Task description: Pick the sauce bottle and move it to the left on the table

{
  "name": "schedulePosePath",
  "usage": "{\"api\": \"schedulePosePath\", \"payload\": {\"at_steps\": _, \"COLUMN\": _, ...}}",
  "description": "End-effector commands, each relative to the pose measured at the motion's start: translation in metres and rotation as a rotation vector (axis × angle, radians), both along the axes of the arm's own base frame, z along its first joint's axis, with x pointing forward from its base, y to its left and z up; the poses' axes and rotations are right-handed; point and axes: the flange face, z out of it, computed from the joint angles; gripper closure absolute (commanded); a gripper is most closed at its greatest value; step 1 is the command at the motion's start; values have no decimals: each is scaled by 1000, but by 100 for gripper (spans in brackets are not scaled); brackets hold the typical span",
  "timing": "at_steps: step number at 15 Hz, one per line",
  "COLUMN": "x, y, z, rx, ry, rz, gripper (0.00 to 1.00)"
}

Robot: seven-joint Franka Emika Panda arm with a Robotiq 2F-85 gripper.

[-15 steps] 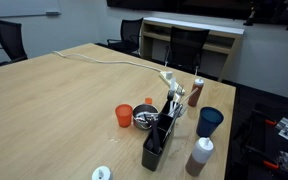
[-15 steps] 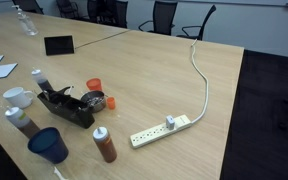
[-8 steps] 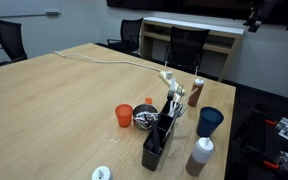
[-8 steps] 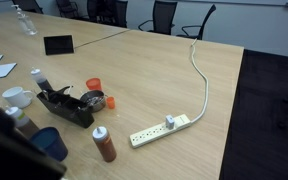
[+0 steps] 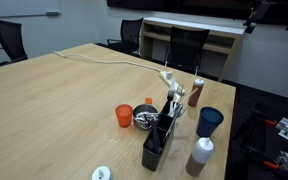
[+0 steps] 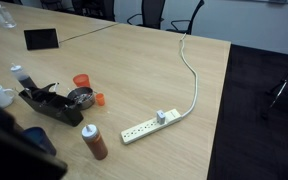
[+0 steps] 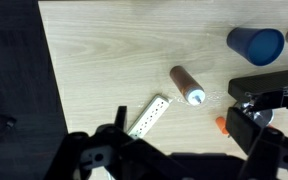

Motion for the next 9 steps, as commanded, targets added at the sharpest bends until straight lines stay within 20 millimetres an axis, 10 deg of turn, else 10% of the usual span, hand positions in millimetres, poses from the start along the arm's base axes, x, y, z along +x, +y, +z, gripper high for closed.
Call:
{"api": "schedulePosePath", "payload": {"at_steps": 1, "x": 3, "y": 2, "z": -4, "rx": -7, "ry": -7, "rz": -12, "gripper": 0}}
{"api": "schedulePosePath", "payload": {"at_steps": 9, "x": 65, "y": 33, "z": -77, "rx": -122, "ry": -48, "rz": -238, "gripper": 0}}
